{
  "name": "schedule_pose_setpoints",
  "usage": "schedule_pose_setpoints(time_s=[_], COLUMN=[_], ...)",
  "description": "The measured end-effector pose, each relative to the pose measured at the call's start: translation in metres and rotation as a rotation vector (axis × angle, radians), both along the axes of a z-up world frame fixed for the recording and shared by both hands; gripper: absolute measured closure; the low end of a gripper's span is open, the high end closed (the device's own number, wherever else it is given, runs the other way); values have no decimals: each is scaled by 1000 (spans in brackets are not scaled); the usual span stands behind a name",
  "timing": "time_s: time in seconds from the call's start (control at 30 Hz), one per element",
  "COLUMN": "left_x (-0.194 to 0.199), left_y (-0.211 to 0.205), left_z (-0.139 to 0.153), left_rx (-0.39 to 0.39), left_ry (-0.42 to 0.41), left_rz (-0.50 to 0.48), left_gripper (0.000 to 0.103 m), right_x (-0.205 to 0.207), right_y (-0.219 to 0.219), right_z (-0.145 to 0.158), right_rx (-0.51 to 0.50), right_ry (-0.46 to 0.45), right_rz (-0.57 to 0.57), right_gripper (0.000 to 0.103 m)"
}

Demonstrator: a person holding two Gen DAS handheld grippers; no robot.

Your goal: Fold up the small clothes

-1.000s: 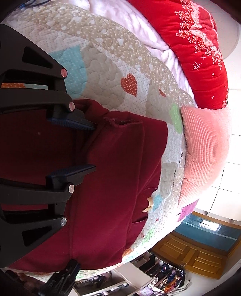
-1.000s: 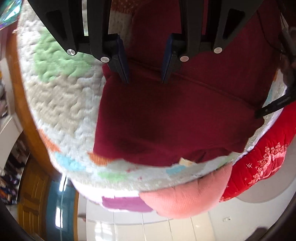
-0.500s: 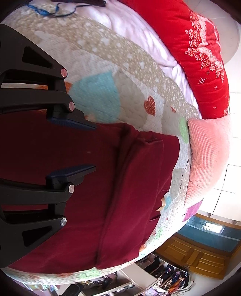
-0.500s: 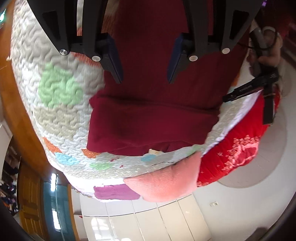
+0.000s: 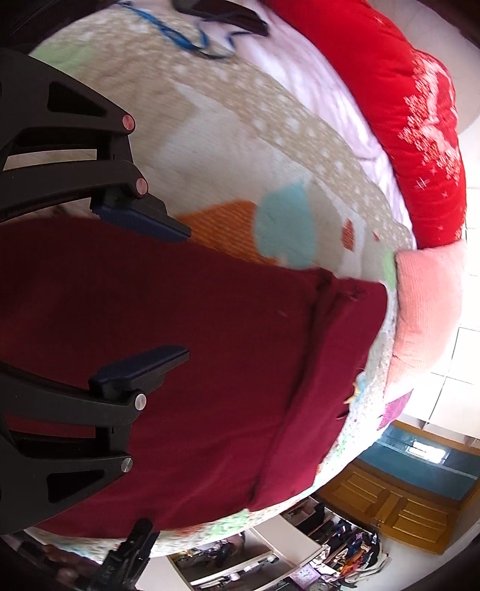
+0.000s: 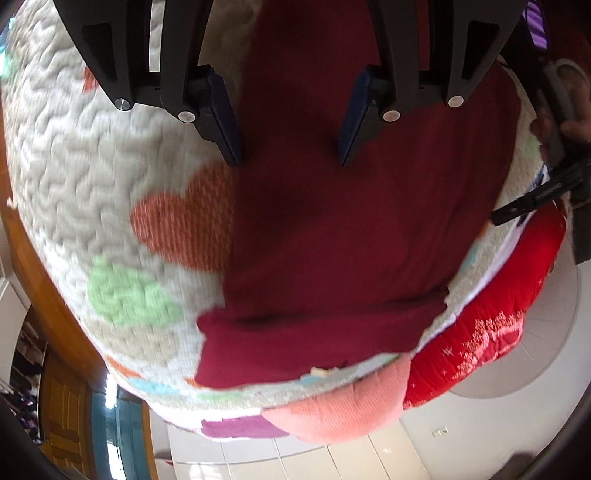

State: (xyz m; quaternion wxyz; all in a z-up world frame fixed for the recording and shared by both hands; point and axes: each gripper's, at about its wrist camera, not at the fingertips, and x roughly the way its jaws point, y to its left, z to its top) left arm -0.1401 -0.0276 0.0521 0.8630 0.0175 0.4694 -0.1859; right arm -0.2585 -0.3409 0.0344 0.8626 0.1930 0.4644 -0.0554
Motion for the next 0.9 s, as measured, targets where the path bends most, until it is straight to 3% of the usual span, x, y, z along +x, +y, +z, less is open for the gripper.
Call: schedule_pose_setpoints(time_s=[0.1, 0.17, 0.33, 0.47, 0.6, 0.63, 0.67, 0.73, 0.9], left_x=[-13, -17, -24, -27, -27, -27, -28, -29, -39], left_y=[10, 12, 16, 16, 17, 17, 17, 18, 25], left_z=[-10, -20, -25, -27, -28, -28, -28, -27, -25], left_rx=[25, 52, 40, 45, 41, 40, 40, 38, 30], left_ry=[20, 39, 40, 38, 39, 40, 39, 40, 53], left_rz=[5, 0, 17, 15, 17, 18, 18, 18, 8], left_gripper=[45, 45, 45, 43, 43, 43, 43, 43, 43], right_x=[-10, -11, -18, -26, -38, -41, -45, -52, -76], right_y=[2, 8, -4, -15, -19, -19, -20, -17, -12], right_z=[-5, -3, 1, 1, 8, 8, 7, 5, 8], right_rx=[15, -57, -70, -52, 44, 67, 108, 126, 124], right_ry=[-30, -41, -71, -58, -81, -81, -76, -67, -39], right_rz=[23, 44, -10, -25, -40, -44, -41, -26, 31], right_gripper=[56, 88, 94, 94, 91, 83, 67, 53, 53])
